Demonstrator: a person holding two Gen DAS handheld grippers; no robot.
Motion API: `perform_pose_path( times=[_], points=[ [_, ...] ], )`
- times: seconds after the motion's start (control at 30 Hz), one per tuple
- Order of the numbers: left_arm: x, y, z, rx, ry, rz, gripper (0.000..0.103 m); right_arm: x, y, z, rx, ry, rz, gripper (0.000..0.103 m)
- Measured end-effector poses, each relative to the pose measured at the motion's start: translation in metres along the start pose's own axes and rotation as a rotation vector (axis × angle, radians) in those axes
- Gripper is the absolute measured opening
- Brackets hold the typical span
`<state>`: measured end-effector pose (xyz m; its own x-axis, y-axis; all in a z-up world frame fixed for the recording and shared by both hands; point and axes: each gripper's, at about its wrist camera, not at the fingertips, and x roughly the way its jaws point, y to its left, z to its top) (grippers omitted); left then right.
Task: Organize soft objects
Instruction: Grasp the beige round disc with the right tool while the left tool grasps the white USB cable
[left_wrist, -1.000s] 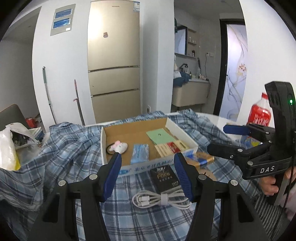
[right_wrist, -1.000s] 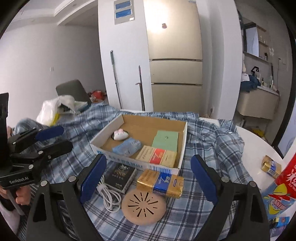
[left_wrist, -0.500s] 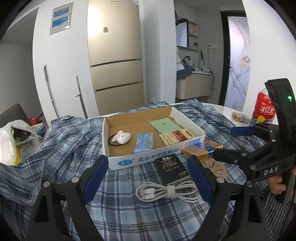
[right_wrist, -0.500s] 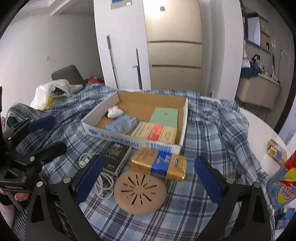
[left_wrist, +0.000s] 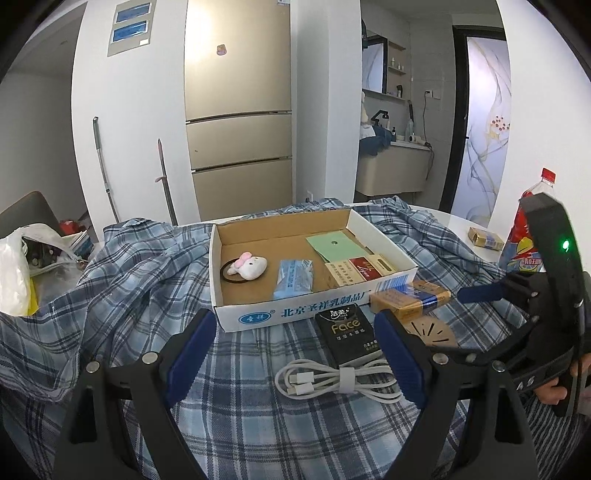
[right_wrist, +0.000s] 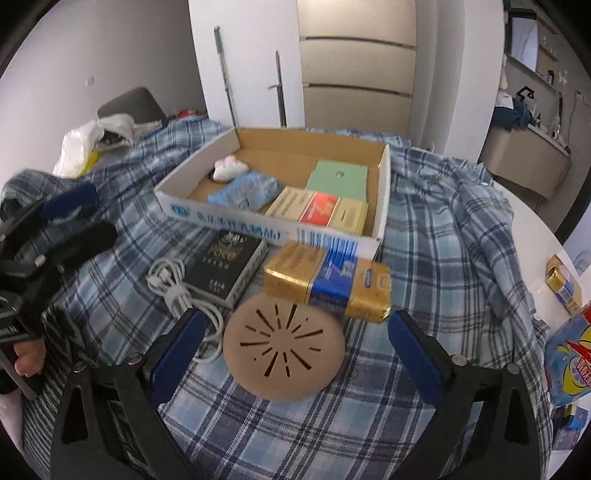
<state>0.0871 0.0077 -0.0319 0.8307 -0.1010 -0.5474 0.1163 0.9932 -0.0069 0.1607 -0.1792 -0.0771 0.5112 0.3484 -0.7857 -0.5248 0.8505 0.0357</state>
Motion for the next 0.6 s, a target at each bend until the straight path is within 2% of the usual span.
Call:
perform_pose_path(
  times=[0.33,0.5,0.6],
  points=[
    [0.000,-0.006,-0.001,0.026,0.004,0.021,0.089,0.024,0.006,-0.004,-0.034,0.114,-0.015,0.098],
    [0.001,-0.006,-0.001,0.027,0.008,0.021,0.089,0.039,0.006,-0.006,-0.038,0.186,-0.024,0.089],
    [0.003,-0.006,-0.001,0.028,0.012,0.022,0.089,0.037,0.007,-0.007,-0.042,0.182,-0.016,0.083]
  ],
)
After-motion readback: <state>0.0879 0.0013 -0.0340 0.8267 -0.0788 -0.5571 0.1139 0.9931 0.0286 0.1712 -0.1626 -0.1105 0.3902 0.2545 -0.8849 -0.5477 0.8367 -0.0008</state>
